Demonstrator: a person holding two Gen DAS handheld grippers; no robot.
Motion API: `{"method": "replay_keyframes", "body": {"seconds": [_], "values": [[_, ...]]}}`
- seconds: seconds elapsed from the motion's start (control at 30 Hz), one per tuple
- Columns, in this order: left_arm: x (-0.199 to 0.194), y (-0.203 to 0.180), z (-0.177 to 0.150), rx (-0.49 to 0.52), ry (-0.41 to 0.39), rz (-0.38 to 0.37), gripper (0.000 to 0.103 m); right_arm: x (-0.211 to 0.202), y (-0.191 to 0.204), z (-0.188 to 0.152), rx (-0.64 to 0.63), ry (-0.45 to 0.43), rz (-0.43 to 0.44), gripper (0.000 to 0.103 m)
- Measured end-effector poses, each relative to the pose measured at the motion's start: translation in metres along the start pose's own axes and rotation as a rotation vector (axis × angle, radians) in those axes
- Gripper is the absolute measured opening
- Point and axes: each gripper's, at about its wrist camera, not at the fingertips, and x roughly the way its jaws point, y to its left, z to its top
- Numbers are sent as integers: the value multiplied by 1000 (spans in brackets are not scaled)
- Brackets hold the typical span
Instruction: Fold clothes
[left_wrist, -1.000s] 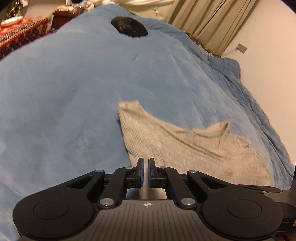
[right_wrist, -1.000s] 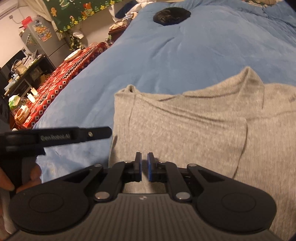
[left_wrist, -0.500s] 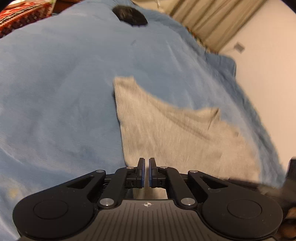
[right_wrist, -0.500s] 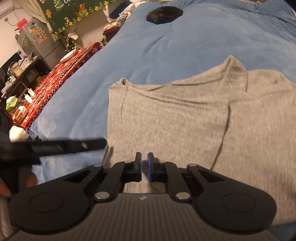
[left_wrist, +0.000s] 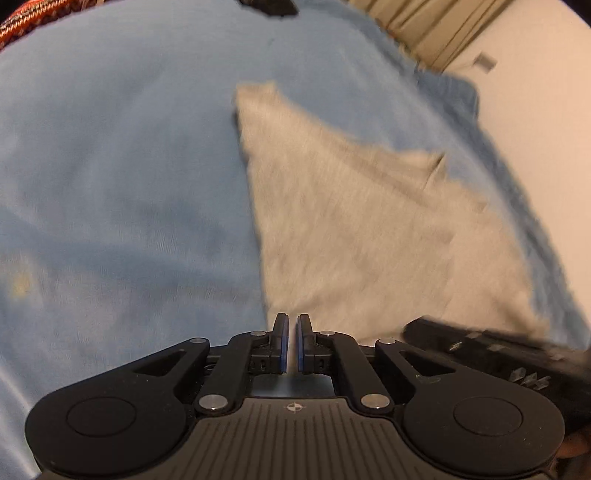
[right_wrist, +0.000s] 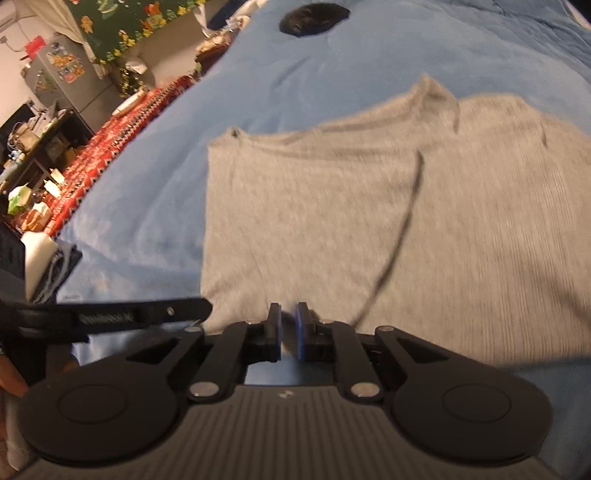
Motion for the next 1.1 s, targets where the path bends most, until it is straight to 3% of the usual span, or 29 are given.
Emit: {"method": "replay_keyframes", "body": {"seconds": [0.17,0.23,0.33,0.43,0.53,0.63,0.73,0.9,1.0,1.1], "values": [[-16,-4,-3,6,16,15,6,-13,-8,-21,7,23,-14,8],[-28,-14,2,28,-17,-12,4,-23,-4,-21,-5,2,-8,10],[-18,-37,3,114,-8,-58,4,-31,5,-14,-59,-57,-24,10],[-4,-60,2,206,13,-103,4,-26,3,-8,-93,-71,-99,10],[15,-63,-13,261,65,-76,4,-24,-9,-14,-89,-44,-147,9],[9,-62,-23,265,94,-60,5,-40,-21,-27,-66,-35,-132,9],[-7,-66,-21,264,111,-58,4,-68,-35,-33,-2,-46,-152,11],[-26,-101,-4,334,74,-97,4,-126,-78,-29,169,-135,-268,19],[-19,-132,9,380,56,-125,4,-156,-108,-21,235,-195,-330,28],[-2,-167,18,402,44,-157,4,-168,-142,-12,309,-220,-339,35]]}}
